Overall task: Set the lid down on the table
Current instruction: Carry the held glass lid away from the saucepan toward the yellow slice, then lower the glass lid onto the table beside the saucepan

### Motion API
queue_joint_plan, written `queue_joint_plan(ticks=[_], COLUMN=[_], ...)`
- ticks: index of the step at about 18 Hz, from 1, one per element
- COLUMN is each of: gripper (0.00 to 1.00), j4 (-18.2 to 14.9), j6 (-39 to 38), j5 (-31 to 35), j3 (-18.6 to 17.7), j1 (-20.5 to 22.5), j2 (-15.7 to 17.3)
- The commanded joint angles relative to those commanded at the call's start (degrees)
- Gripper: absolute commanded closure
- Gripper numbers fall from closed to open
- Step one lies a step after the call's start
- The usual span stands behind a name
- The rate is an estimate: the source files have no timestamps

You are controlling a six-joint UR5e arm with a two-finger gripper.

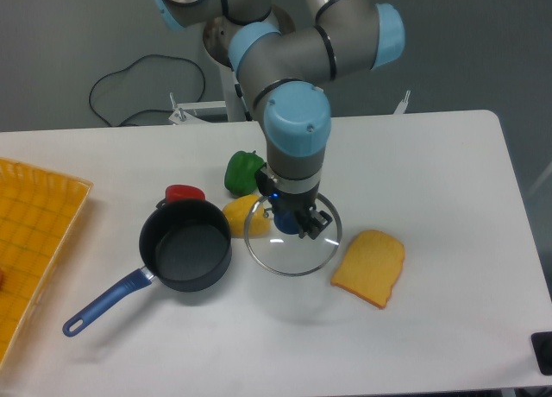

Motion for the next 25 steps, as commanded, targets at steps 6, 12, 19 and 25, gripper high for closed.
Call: queue_joint_plan(ticks=[6,12,19,25], gripper=[0.52,0.52,0.52,0.52], j4=[2.2,2.5,4.5,4.6], j6=[-9.2,-13.5,-13.6,-13.6], j5=[-1.5,-4.3,-4.7,-4.6], j3=[-0.1,-0.4,-0.3,-0.1], j1=[-0.4,-1.0,-2.6,-3.1], j2=[-2.0,-3.9,-6.2,-7.2])
